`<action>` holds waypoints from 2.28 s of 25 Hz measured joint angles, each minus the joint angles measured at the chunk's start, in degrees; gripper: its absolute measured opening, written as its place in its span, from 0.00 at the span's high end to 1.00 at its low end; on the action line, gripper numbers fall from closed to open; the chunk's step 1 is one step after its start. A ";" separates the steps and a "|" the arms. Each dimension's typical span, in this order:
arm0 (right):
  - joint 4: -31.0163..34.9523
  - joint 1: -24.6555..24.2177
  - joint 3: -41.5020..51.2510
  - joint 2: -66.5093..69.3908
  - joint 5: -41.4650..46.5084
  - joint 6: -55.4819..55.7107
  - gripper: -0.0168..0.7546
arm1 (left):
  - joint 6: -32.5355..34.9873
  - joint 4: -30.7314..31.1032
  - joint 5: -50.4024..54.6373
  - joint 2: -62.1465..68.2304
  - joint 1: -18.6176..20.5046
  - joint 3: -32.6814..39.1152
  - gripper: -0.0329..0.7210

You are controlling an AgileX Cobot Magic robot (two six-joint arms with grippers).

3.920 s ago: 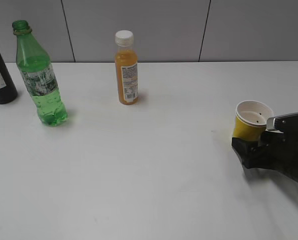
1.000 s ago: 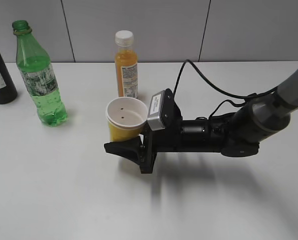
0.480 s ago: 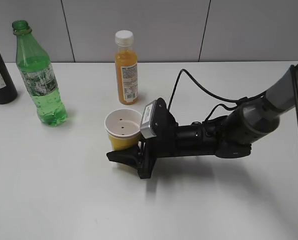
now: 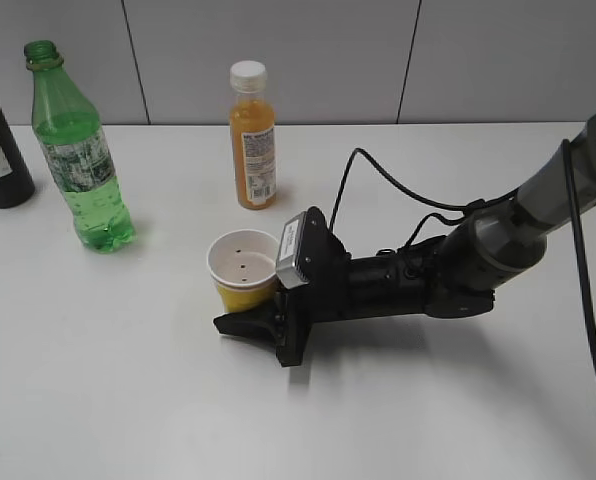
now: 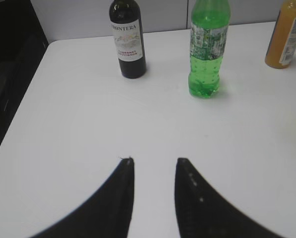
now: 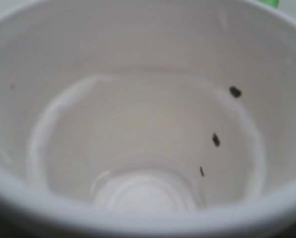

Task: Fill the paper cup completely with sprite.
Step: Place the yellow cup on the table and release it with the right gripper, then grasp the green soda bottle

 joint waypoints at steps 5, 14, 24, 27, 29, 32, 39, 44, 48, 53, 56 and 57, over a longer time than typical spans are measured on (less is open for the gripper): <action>0.00 0.00 0.00 0.00 1.81 0.00 0.25 | 0.00 0.00 0.00 0.00 0.00 0.00 0.65; 0.16 0.00 -0.29 -0.28 3.27 2.44 0.11 | 0.00 0.00 0.00 0.00 0.00 0.00 0.65; -0.01 -1.23 1.97 -1.73 3.52 2.63 0.11 | 0.00 0.00 0.00 0.00 0.00 0.00 0.65; -0.42 -3.02 3.82 -2.67 3.52 2.63 0.11 | 0.00 0.00 0.00 0.00 0.00 0.00 0.65; -1.29 -4.03 5.19 -3.41 3.52 2.20 0.11 | 0.00 0.00 0.00 0.00 0.00 0.00 0.65; -1.66 -5.45 7.64 -4.66 3.52 0.43 0.11 | 0.00 0.00 0.00 0.00 0.00 0.00 0.65; -1.89 -9.79 12.28 -7.52 3.82 -0.62 0.12 | 0.00 0.00 0.00 0.00 0.00 0.00 0.65; -1.95 -12.15 15.32 -12.17 5.09 -0.79 0.14 | 0.00 0.00 0.00 0.00 0.00 0.00 0.65; -1.74 -14.06 16.96 -17.41 8.48 -0.79 0.14 | 0.00 0.00 0.00 0.00 0.00 0.00 0.65; 4.70 -17.34 17.15 -24.44 12.46 -0.83 0.15 | 0.00 0.00 0.00 0.00 0.00 0.00 0.65; 15.96 -18.11 17.15 -28.19 17.21 -4.08 0.15 | 0.00 0.00 0.00 0.00 0.00 0.00 0.65; 20.72 -18.16 16.88 -29.14 19.74 -7.03 0.16 | 0.00 0.00 0.00 0.00 0.00 0.00 0.65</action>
